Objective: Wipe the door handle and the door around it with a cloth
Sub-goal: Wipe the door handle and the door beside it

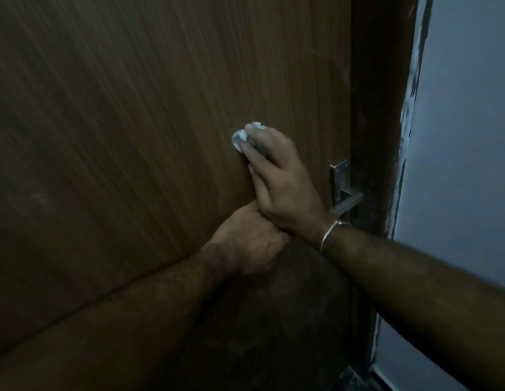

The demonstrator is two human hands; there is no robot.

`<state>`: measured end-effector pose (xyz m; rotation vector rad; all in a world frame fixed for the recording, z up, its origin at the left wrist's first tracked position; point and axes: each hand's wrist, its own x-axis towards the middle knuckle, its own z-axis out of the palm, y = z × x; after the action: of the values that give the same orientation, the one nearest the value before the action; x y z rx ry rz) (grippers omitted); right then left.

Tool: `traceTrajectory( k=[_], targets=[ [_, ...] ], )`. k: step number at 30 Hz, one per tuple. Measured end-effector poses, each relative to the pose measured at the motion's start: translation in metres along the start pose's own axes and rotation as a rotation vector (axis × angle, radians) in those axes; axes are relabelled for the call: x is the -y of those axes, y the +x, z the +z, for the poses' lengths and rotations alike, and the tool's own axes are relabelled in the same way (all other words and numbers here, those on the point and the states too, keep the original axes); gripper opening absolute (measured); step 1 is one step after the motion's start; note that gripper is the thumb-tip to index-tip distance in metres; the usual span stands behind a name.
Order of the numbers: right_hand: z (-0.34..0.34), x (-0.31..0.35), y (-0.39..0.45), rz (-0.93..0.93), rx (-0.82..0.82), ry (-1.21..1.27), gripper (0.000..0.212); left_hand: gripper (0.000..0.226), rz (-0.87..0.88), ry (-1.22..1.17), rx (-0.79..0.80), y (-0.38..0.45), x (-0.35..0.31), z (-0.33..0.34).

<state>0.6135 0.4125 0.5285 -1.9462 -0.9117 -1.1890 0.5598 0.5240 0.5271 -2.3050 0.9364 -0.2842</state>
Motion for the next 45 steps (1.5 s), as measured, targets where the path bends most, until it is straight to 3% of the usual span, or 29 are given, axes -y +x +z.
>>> traceTrajectory(
  k=[4, 5, 7, 9, 11, 14, 17, 18, 20, 22, 24, 26, 27, 30, 31, 32, 34, 35, 36, 38, 39, 42, 43, 45],
  targets=[
    [0.003, 0.006, 0.022, 0.255, -0.064, 0.119, 0.054, 0.042, 0.162, -0.021, 0.026, -0.021, 0.003, 0.000],
    [0.007, 0.017, 0.028, 0.244, -0.051, 0.173, 0.057, 0.041, 0.164, -0.056, 0.025, -0.026, 0.004, -0.001],
    [0.019, 0.030, 0.009, 0.048, 0.119, 0.168, 0.060, 0.037, 0.157, -0.153, 0.059, -0.036, 0.002, -0.002],
    [0.014, 0.017, -0.024, -0.117, 0.309, 0.001, 0.058, 0.037, 0.236, -0.170, 0.137, -0.044, -0.003, 0.000],
    [0.005, -0.008, -0.020, -0.005, 0.269, -0.102, 0.058, 0.040, 0.297, -0.162, 0.139, -0.053, -0.005, -0.001],
    [0.012, -0.005, 0.025, 0.282, 0.018, 0.003, 0.061, 0.037, 0.282, -0.138, 0.053, -0.059, 0.006, -0.006],
    [0.029, -0.003, -0.025, 0.058, 0.160, -0.082, 0.064, 0.037, 0.227, -0.106, 0.053, -0.062, 0.013, -0.009],
    [0.027, -0.006, -0.051, 0.083, 0.223, -0.093, 0.065, 0.038, 0.213, -0.095, 0.048, -0.062, 0.016, -0.010],
    [0.023, -0.015, -0.060, 0.379, 0.191, -0.047, 0.066, 0.037, 0.210, -0.059, -0.001, -0.062, 0.021, -0.016],
    [0.031, -0.006, -0.026, 0.662, -0.015, 0.078, 0.067, 0.030, 0.204, -0.057, -0.130, -0.060, 0.029, -0.020],
    [0.041, 0.020, -0.017, 0.633, -0.094, 0.078, 0.070, 0.025, 0.161, -0.059, -0.283, -0.055, 0.035, -0.027],
    [0.055, 0.035, -0.054, 0.504, -0.001, 0.071, 0.075, 0.023, 0.126, -0.051, -0.360, -0.051, 0.040, -0.038],
    [0.055, 0.041, -0.074, 0.578, 0.057, 0.118, 0.075, 0.023, 0.117, -0.050, -0.374, -0.050, 0.041, -0.044],
    [0.063, 0.037, -0.060, 0.970, -0.020, 0.114, 0.067, 0.027, 0.114, -0.044, -0.337, -0.042, 0.039, -0.054],
    [0.063, 0.047, -0.050, 0.951, -0.045, 0.027, 0.066, 0.029, 0.101, -0.057, -0.322, -0.038, 0.035, -0.052],
    [0.069, 0.053, -0.052, 0.811, -0.084, -0.066, 0.065, 0.033, 0.077, -0.075, -0.298, -0.034, 0.031, -0.050],
    [0.088, 0.064, -0.093, 0.509, -0.002, -0.128, 0.061, 0.040, 0.027, -0.109, -0.221, -0.026, 0.023, -0.046],
    [0.090, 0.062, -0.123, 0.551, 0.079, -0.110, 0.061, 0.042, 0.000, -0.121, -0.177, -0.021, 0.019, -0.043],
    [0.088, 0.054, -0.143, 0.708, 0.126, -0.057, 0.063, 0.045, -0.034, -0.129, -0.121, -0.016, 0.016, -0.039],
    [0.095, 0.015, -0.150, 1.130, 0.046, 0.016, 0.070, 0.052, -0.078, -0.141, -0.048, -0.006, 0.009, -0.028],
    [0.096, 0.003, -0.143, 1.180, 0.009, 0.052, 0.076, 0.054, -0.081, -0.158, -0.029, 0.000, 0.004, -0.022],
    [0.107, 0.014, -0.155, 0.847, 0.004, 0.090, 0.078, 0.053, -0.065, -0.159, -0.008, 0.016, -0.009, 0.001],
    [0.110, 0.020, -0.172, 0.813, 0.006, 0.081, 0.076, 0.055, -0.070, -0.169, 0.036, 0.019, -0.012, 0.005],
    [0.111, 0.001, -0.192, 1.026, 0.072, -0.063, 0.070, 0.061, -0.059, -0.153, 0.069, 0.030, -0.017, 0.009]
  ],
)
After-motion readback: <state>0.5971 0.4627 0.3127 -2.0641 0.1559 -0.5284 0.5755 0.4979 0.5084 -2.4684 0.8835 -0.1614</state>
